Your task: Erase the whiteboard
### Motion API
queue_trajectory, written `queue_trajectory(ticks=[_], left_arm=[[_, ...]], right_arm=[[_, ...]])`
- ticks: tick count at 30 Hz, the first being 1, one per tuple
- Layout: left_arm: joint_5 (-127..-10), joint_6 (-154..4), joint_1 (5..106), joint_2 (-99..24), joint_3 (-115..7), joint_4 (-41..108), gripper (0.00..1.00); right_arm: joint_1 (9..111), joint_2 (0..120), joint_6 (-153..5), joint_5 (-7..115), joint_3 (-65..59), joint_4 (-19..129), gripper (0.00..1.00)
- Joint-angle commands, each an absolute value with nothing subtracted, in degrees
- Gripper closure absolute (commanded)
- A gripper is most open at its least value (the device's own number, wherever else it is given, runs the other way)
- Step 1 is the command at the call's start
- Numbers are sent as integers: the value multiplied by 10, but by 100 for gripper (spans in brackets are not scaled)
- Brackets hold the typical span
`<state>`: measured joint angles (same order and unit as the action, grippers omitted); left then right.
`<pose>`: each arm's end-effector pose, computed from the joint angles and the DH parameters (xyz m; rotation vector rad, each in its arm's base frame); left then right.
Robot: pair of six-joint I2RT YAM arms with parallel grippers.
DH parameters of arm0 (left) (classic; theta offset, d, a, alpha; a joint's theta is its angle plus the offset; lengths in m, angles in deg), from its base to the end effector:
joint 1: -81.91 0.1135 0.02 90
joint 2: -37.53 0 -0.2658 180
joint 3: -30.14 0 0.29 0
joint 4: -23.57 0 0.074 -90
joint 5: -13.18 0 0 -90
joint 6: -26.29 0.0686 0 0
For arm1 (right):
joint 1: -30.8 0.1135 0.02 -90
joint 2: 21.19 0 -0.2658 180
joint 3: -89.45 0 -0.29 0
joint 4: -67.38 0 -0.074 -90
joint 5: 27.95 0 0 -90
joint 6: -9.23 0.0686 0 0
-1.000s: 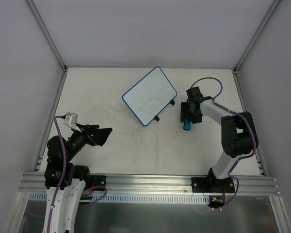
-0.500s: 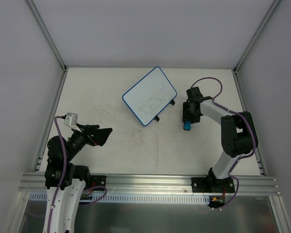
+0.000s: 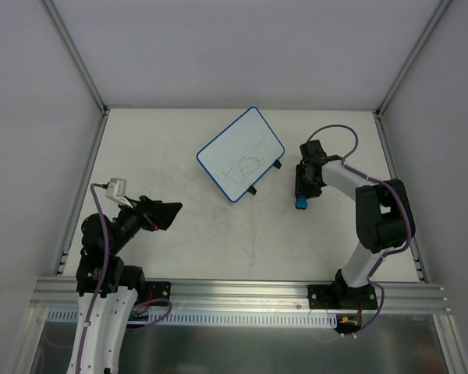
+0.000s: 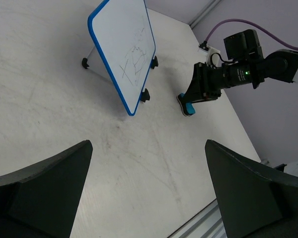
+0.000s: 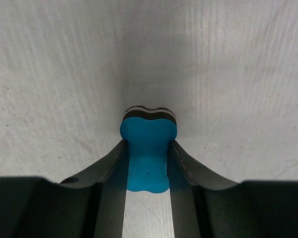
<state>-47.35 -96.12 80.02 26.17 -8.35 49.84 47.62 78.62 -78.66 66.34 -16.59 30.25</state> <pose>0.1500 -0.0387 0.3001 -0.0088 1.6247 -0.8643 0.3757 0.1082 0.1221 -0.3173 2.6456 0.0068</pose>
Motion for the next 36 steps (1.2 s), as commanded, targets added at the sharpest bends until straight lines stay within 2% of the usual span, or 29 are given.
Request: queue_trajectory(ticks=[1, 4, 8, 14, 21, 23, 25, 30, 36], left_arm=[[-481, -1008, 800, 250, -55, 425, 1], [-480, -1038, 800, 225, -30, 352, 1], [-445, -1067, 800, 157, 0, 206, 1], [-472, -1059, 796, 43, 6, 82, 1], [-488, -1019, 777, -103, -39, 14, 1], [-483, -1022, 773, -140, -43, -38, 10], [-487, -1019, 765, -192, -54, -75, 12], [-505, -991, 758, -290, -90, -119, 3], [-505, -990, 748, -380, -137, -162, 1]], right_arm=[[479, 765, -780, 670, -172, 303, 79], [479, 756, -779, 663, -172, 302, 86], [479, 730, -773, 648, -170, 303, 100], [479, 670, -776, 633, -161, 301, 100], [479, 621, -785, 600, -121, 297, 100], [479, 627, -786, 584, -86, 288, 100], [479, 637, -786, 570, -64, 283, 100], [479, 657, -781, 548, -2, 276, 100], [479, 686, -778, 524, 41, 278, 100]])
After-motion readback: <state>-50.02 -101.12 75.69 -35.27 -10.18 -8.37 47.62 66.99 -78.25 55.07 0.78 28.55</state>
